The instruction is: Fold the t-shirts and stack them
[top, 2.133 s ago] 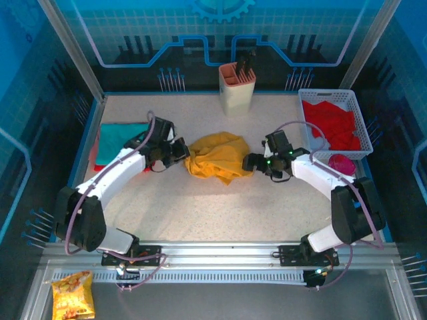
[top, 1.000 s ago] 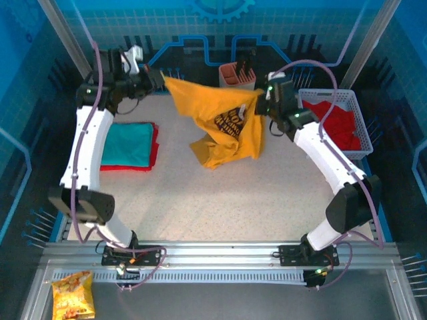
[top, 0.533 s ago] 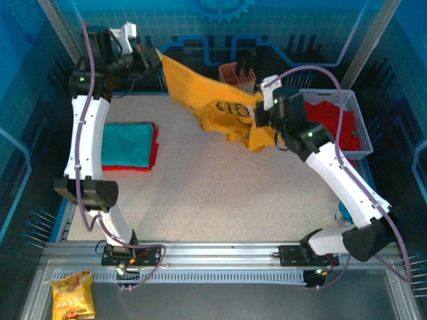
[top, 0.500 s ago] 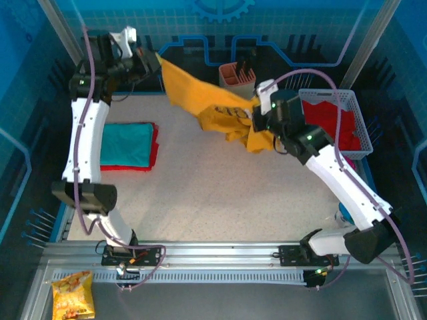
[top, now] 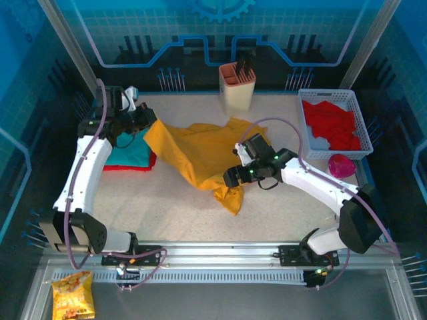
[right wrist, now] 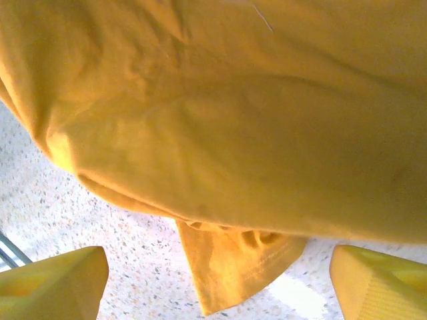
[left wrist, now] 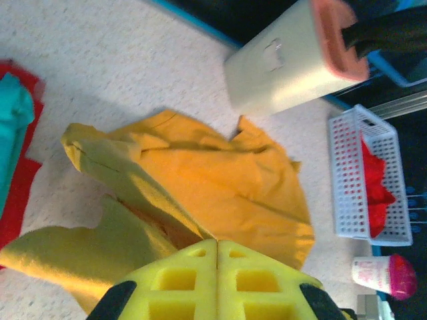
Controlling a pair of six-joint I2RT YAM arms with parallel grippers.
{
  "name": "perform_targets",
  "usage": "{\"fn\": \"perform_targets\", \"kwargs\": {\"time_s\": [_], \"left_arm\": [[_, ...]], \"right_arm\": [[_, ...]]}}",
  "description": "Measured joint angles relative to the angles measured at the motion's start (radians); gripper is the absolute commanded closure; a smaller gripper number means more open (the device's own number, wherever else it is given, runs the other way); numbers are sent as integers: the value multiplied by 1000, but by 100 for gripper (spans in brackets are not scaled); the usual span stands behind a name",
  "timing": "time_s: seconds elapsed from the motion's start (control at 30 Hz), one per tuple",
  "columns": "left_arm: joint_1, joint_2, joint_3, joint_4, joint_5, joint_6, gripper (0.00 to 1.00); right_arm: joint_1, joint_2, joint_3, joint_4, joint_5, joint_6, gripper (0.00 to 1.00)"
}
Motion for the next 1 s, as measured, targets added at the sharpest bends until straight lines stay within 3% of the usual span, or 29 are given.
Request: {"fn": "perform_targets", "kwargs": {"time_s": [0.3, 0.63, 0.9, 1.0], "left_arm": [[0, -1, -12, -7, -68, 31, 100], [0, -2, -81, -3, -70, 36, 100], [0, -30, -90, 0, -63, 36, 100], [0, -39, -90, 1, -61, 36, 100]], "right_arm": [[102, -63, -217, 56, -15, 199, 36], [216, -50, -280, 90, 23, 423, 54], [264, 81, -249, 97, 75, 531, 51], [271, 94, -237, 93, 96, 550, 57]]}}
